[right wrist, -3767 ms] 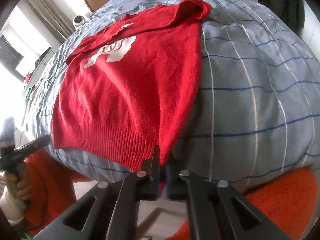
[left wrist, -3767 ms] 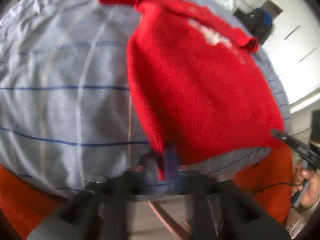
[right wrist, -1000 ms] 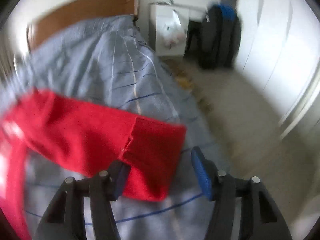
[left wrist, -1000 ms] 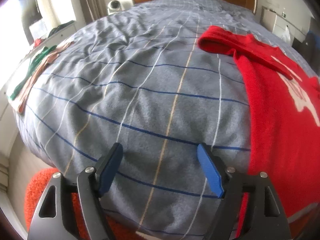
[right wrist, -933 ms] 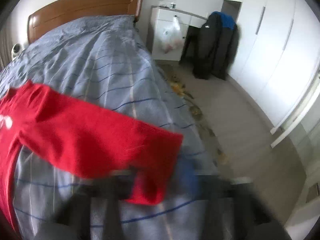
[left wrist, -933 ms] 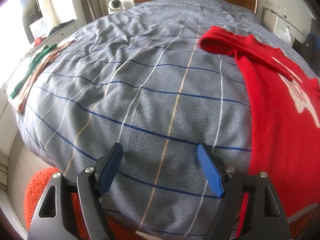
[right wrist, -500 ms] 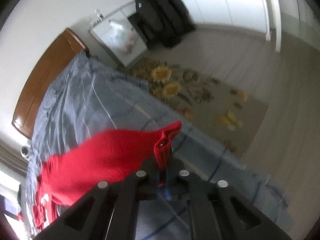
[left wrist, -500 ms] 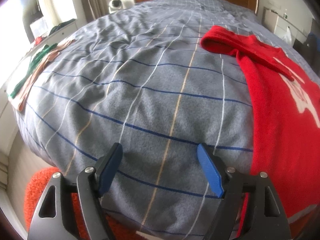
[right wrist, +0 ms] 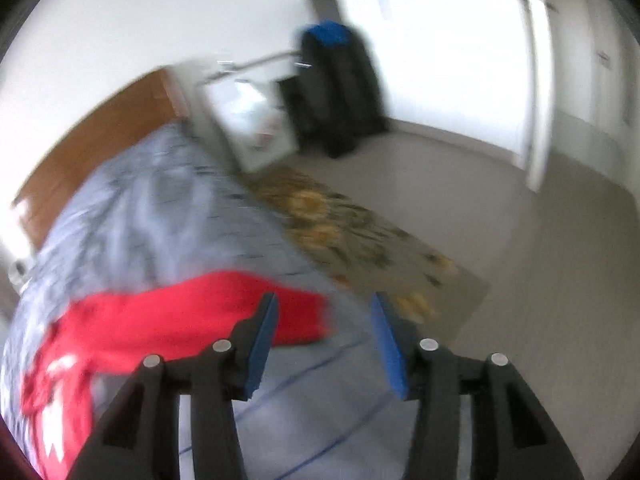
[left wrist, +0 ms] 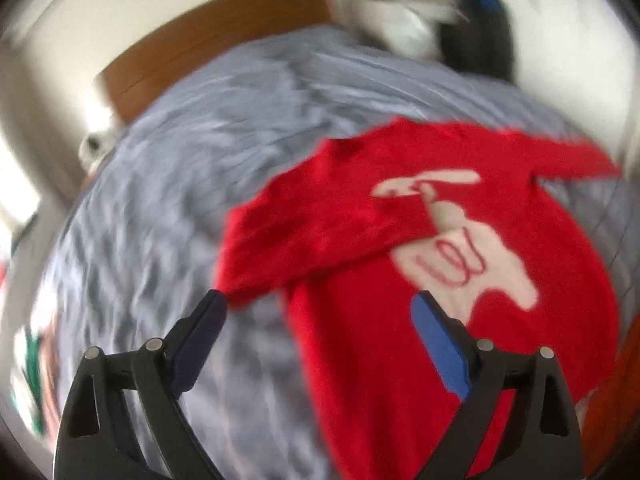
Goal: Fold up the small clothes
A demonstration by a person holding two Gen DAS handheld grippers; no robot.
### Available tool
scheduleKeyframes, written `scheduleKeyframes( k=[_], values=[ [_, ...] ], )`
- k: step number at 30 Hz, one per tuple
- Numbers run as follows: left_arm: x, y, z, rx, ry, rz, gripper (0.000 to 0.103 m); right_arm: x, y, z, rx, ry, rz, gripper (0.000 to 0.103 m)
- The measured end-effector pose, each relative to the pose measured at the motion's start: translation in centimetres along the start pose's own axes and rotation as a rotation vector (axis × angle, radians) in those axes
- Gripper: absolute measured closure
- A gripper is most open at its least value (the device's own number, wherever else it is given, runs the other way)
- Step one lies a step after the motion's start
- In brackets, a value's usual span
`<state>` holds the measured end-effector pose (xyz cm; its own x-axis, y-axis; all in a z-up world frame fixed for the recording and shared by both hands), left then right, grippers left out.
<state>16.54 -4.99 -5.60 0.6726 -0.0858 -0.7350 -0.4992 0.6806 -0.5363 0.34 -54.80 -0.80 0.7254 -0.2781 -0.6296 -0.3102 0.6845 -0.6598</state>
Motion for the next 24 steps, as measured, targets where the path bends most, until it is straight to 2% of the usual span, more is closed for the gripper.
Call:
scheduleKeyframes(
  k=[2, 5, 7, 9, 12, 13, 14, 16, 18, 19, 20, 21, 22, 24],
  values=[
    [3.4, -2.2, -2.3, 0.115, 0.006, 0.020, 0.009, -0.6, 2.3, 2.7, -0.029, -0.088, 0.036, 0.048],
    [7.9, -3.7, -4.6, 0.183, 0.026, 0.067, 0.011, -1.4, 7.7, 6.4, -0.066, -0.208, 0.103, 0.048],
    [10.1, -3.8, -4.8, 0.168, 0.028, 0.102, 0.020, -1.7, 11.1, 8.2, -0.091, -0.255, 0.132, 0.048],
    [11.8, -4.0, -4.7, 0.138, 0.041, 0.123, 0.023, -1.9, 14.2, 9.3, -0.136, -0.275, 0.146, 0.048],
    [12.6, -4.4, -5.1, 0.103, 0.090, 0.104, 0.044, -1.3, 17.2, 10.0, -0.223, -0.266, 0.209, 0.048],
    [12.7, -4.6, -5.4, 0.108, 0.099, 0.101, 0.047, -0.9, 17.7, 10.3, -0.244, -0.265, 0.233, 0.048],
    [12.4, -4.6, -5.8, 0.127, 0.087, 0.088, 0.046, -0.9, 17.7, 10.0, -0.246, -0.272, 0.237, 0.048],
    [11.9, -4.5, -6.5, 0.174, 0.062, 0.077, 0.031, -1.0, 17.2, 10.1, -0.238, -0.277, 0.214, 0.048],
    [11.8, -4.3, -6.5, 0.194, 0.050, 0.061, 0.028, -0.7, 17.2, 9.9, -0.227, -0.270, 0.207, 0.048],
    [12.0, -4.3, -6.3, 0.187, 0.062, 0.064, 0.036, -0.1, 17.2, 10.1, -0.223, -0.267, 0.214, 0.048],
    [12.2, -4.3, -6.0, 0.156, 0.109, 0.067, 0.043, 0.2, 17.3, 9.9, -0.217, -0.262, 0.224, 0.047],
    [12.5, -4.5, -5.9, 0.135, 0.137, 0.069, 0.073, 0.4, 17.4, 9.7, -0.210, -0.257, 0.233, 0.047],
    [12.6, -4.7, -5.7, 0.099, 0.135, 0.077, 0.100, 0.8, 17.3, 10.0, -0.207, -0.255, 0.235, 0.048],
    [12.1, -5.1, -4.7, 0.020, 0.137, 0.065, 0.101, 0.9, 17.1, 10.1, -0.205, -0.251, 0.226, 0.048]
  ],
)
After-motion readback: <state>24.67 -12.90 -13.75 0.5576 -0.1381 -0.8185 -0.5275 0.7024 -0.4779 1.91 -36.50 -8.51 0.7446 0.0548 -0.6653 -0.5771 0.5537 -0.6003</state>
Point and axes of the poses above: each gripper's, at about its wrist camera, not at the fingertips, and x roughly the way its jaws point, z to its left, y to its underside, the point moved 1 cm from there along x, roughly the way its jaws point, and after that the axes turned 13 degrees about x, right-handed, at the moved point
